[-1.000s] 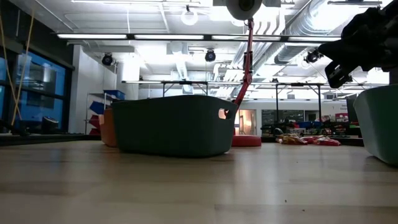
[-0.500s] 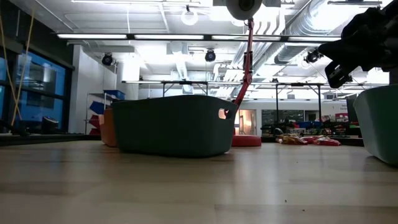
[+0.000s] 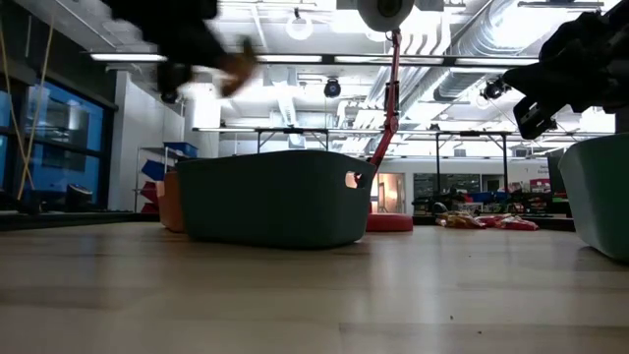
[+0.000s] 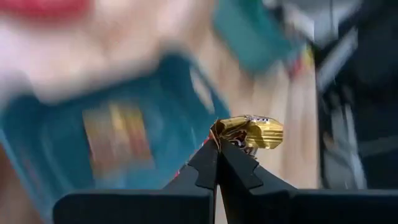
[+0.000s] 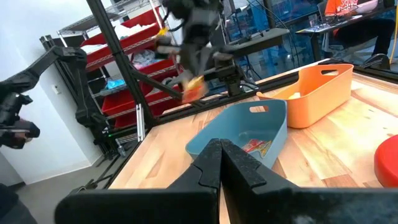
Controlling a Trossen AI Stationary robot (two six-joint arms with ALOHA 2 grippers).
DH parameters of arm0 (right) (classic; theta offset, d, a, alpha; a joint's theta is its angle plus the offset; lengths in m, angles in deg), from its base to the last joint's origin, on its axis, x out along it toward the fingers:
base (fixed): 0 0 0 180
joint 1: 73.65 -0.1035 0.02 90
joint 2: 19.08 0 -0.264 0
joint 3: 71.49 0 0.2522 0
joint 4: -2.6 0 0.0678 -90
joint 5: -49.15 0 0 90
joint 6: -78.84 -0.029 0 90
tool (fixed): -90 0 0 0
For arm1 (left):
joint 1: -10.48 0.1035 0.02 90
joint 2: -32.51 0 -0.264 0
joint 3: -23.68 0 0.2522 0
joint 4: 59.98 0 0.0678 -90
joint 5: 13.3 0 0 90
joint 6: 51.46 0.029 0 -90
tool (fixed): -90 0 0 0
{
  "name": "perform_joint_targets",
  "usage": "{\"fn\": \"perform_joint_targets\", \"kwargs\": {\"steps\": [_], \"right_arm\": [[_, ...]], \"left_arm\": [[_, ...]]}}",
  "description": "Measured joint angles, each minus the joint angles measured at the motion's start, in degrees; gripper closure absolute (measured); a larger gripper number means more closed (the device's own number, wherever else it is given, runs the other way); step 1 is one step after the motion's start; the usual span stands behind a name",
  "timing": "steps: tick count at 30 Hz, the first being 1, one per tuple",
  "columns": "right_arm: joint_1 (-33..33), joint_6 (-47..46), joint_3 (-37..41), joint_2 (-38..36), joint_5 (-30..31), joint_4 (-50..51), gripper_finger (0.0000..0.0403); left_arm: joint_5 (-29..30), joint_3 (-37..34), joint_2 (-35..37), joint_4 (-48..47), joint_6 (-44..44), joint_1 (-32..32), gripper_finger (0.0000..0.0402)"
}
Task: Sort candy
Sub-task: Put the bottom left gold candy into the blue bin, then move the orange bin to the middle left of the table
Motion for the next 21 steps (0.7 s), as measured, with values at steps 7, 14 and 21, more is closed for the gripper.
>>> {"fn": "perform_joint_targets", "kwargs": {"steps": [7,14,21], "right_arm": [[0.0,0.0,0.0,0.0,0.0,0.0,0.0402],[0.0,0.0,0.0,0.0,0.0,0.0,0.0402],[0.0,0.0,0.0,0.0,0.0,0.0,0.0402]], "left_arm": [[-1.7,0.1,-11.3,13.0,9.5,8.5,0.0383],[-4.3,4.3,-17.5,13.0,10.2,8.7,0.0295],[-10.6,11.9,-10.2,11.8,10.1,11.0,0.0223]]}}
